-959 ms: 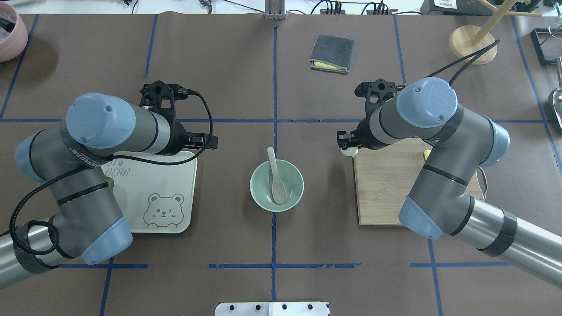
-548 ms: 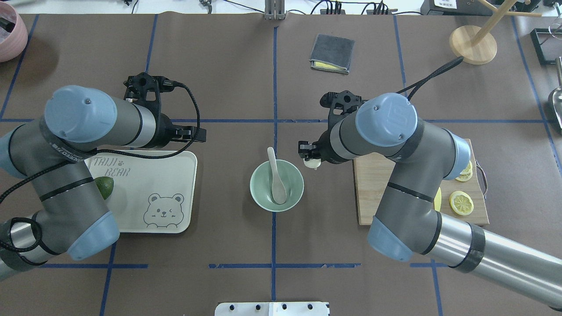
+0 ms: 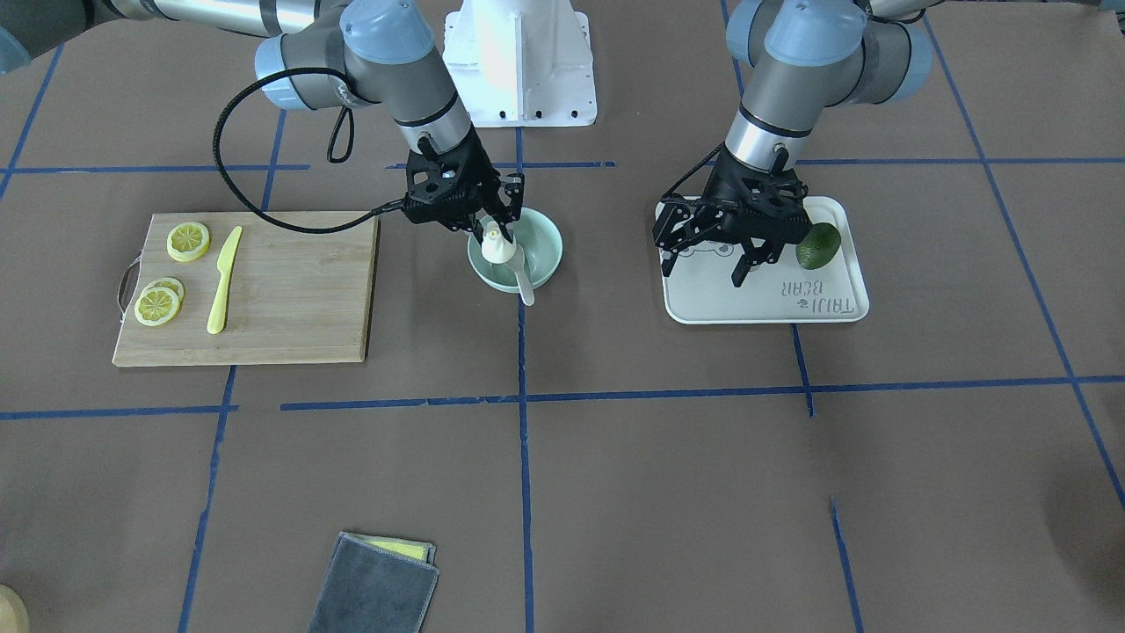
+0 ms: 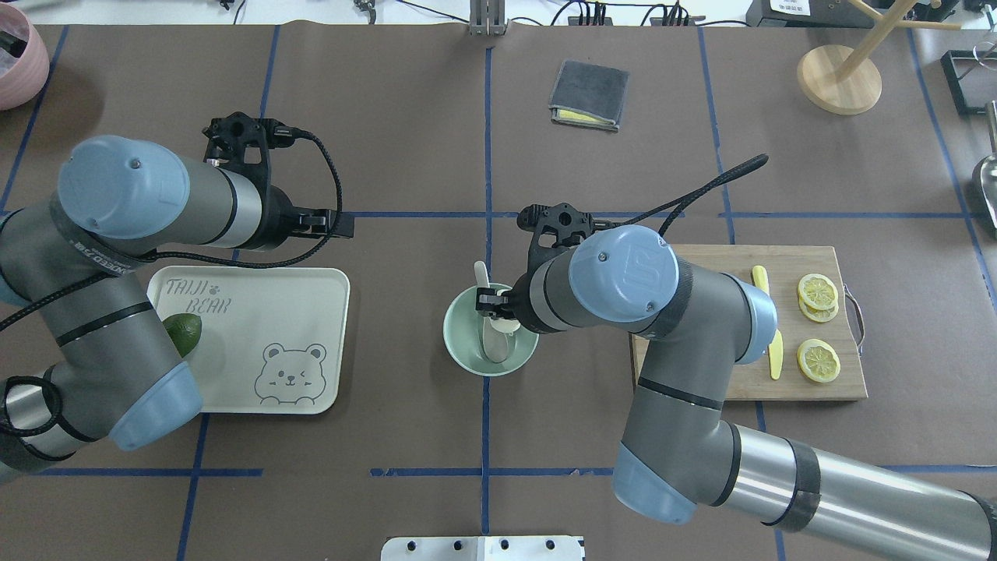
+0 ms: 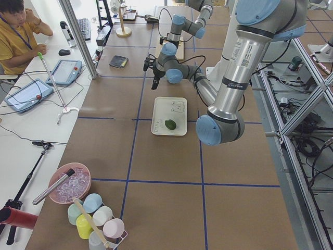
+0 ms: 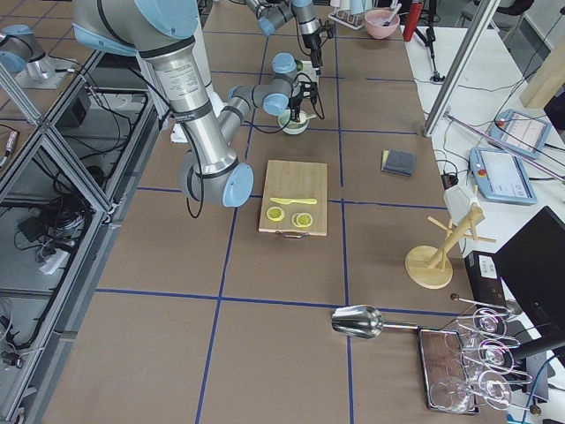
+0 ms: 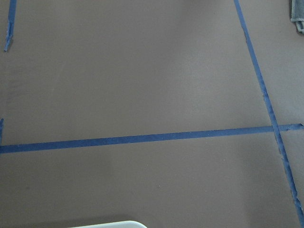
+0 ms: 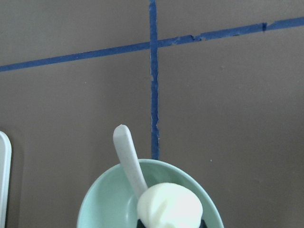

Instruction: Put spoon and bun in bowl

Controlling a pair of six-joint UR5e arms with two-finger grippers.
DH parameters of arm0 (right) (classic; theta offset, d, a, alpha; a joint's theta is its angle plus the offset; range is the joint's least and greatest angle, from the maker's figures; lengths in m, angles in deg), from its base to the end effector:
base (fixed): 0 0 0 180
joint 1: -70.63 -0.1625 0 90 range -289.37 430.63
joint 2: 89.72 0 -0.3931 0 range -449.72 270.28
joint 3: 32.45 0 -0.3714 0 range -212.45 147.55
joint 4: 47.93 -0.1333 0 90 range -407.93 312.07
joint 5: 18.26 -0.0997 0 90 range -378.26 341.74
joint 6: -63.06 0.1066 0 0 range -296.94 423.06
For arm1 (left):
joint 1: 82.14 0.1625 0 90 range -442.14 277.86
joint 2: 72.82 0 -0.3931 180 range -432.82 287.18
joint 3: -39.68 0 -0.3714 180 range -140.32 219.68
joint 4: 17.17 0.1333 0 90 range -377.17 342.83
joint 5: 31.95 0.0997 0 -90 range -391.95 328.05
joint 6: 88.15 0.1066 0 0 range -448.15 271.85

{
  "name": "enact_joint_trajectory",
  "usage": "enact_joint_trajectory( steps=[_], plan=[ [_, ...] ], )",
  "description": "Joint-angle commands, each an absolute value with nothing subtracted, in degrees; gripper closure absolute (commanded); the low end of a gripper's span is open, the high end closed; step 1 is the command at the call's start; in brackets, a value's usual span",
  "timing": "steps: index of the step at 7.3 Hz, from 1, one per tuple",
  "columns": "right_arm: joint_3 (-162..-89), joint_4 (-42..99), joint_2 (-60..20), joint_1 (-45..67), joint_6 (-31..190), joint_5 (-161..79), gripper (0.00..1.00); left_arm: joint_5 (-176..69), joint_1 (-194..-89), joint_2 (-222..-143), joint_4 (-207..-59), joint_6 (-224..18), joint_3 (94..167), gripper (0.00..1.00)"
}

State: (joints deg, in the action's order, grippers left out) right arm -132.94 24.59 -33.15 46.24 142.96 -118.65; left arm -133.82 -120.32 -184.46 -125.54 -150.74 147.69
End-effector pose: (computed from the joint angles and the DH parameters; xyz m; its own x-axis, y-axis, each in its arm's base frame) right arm -0.5211 -0.3615 0.1956 0.4752 0.0260 0.8795 -0.1814 0.9810 0.0690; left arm 0.3810 -0.4413 0.2616 0.5849 0.1132 -0.8032 0.2236 0.9294 0.2938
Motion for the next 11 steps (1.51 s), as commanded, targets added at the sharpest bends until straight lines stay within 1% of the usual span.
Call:
enact_joint_trajectory(
  steps=[1,2,3,4,6,7,8,9,10,11],
  plan=[
    [-132.6,24.6,-33.7,47.9,143.5,-116.9,0.45,-133.8,-120.4,-184.4,-125.5,-150.8,147.7,0.00],
    [-132.6,24.6,-33.7,48.0,143.5,-116.7,0.33,-133.8,-120.4,-184.4,-125.5,-150.8,147.6,0.00],
    [-132.6,24.6,-33.7,48.0,143.5,-116.7,0.11,-133.8,-120.4,-184.4,-125.5,-150.9,147.6,0.00],
    [-132.6,24.7,-33.7,48.0,143.5,-116.7,0.01,-133.9,-120.4,-183.7,-125.5,-150.8,147.6,0.00],
    [-133.1,24.8,-33.0,46.9,143.1,-117.2,0.00,-134.2,-120.5,-183.0,-125.5,-149.4,147.7,0.00],
    [-133.9,24.8,-32.3,45.0,143.0,-118.4,0.00,-134.5,-122.1,-182.4,-125.5,-144.4,147.7,0.00],
    [-137.3,24.8,-27.0,41.0,141.9,-122.8,0.00,-134.6,-124.6,-180.2,-125.5,-140.0,148.4,0.00],
    [-140.4,24.8,-21.0,35.0,135.8,-128.9,0.00,-134.7,-126.6,-177.4,-125.7,-135.7,149.7,0.00],
    [-142.5,24.8,-15.5,30.3,129.3,-132.5,0.00,-136.2,-129.7,-175.4,-125.7,-131.3,150.2,0.00],
    [-142.7,24.8,-12.0,25.5,122.2,-136.6,0.00,-143.0,-135.0,-174.1,-125.6,-125.7,150.2,0.00]
  ],
)
